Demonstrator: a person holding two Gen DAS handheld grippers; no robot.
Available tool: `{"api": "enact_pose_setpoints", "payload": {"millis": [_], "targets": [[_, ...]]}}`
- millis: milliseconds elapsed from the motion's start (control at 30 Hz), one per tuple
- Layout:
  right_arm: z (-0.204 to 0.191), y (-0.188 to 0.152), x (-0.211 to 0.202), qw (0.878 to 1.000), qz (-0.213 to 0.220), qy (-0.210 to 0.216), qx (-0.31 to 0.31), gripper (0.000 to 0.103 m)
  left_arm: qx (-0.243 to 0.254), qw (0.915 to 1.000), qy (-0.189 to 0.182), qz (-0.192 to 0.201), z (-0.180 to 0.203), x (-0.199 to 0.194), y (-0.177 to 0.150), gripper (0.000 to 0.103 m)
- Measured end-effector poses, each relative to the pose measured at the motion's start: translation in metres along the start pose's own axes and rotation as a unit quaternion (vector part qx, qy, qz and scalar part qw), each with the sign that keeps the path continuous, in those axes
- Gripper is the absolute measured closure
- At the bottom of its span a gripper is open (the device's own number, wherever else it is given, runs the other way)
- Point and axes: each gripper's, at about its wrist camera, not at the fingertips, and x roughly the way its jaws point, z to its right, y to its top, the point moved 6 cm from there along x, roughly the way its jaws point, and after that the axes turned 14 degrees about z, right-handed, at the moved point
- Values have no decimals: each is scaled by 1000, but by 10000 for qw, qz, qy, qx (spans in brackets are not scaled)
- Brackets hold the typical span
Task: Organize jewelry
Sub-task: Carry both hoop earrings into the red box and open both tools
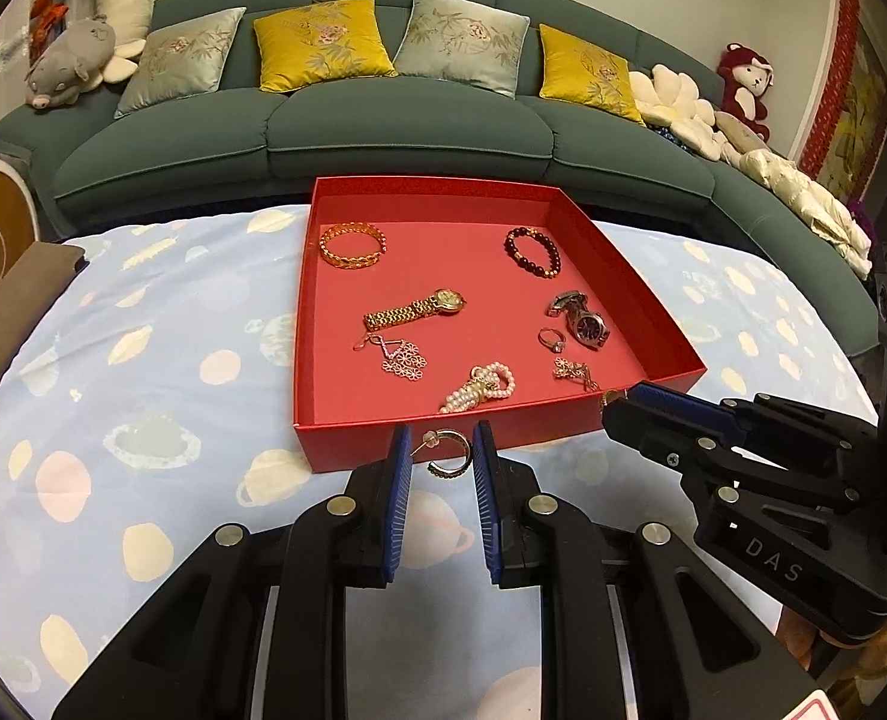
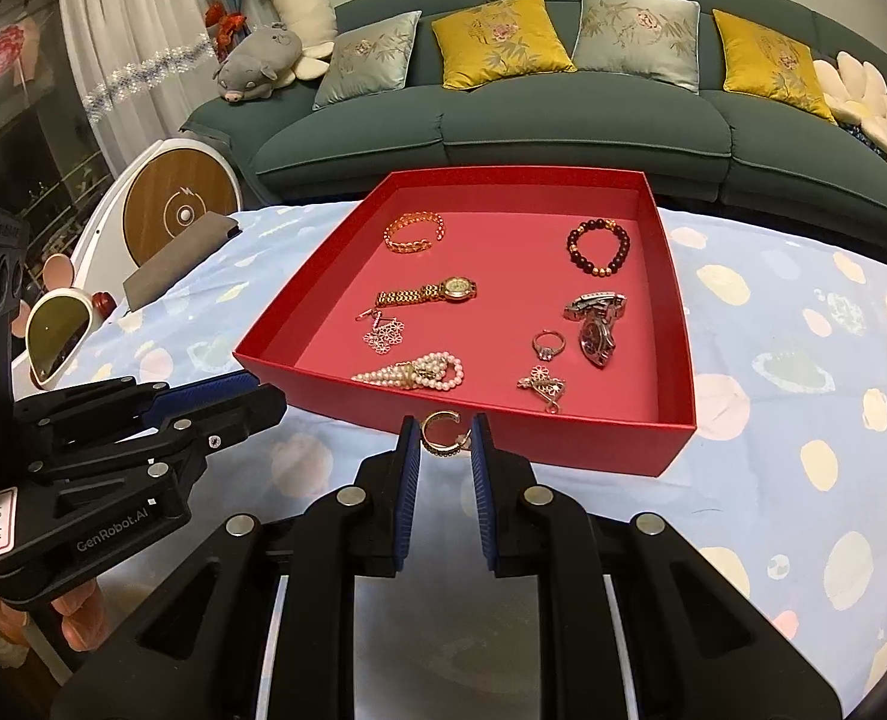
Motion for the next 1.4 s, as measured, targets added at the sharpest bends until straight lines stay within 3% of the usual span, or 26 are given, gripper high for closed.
{"api": "enact_pose_setpoints", "payload": {"millis": [500, 1100, 1400], "targets": [[-19, 8, 6, 9998, 105, 109, -113, 86, -214, 9995, 174, 154, -14, -8, 15, 85], [-8, 28, -16, 9992, 405, -7, -46, 86, -234, 9986, 220, 418, -1, -19, 40, 85], [3, 48, -24, 9980, 612, -143, 42, 86, -169, 9978, 420, 489, 0, -6, 52, 85]]}}
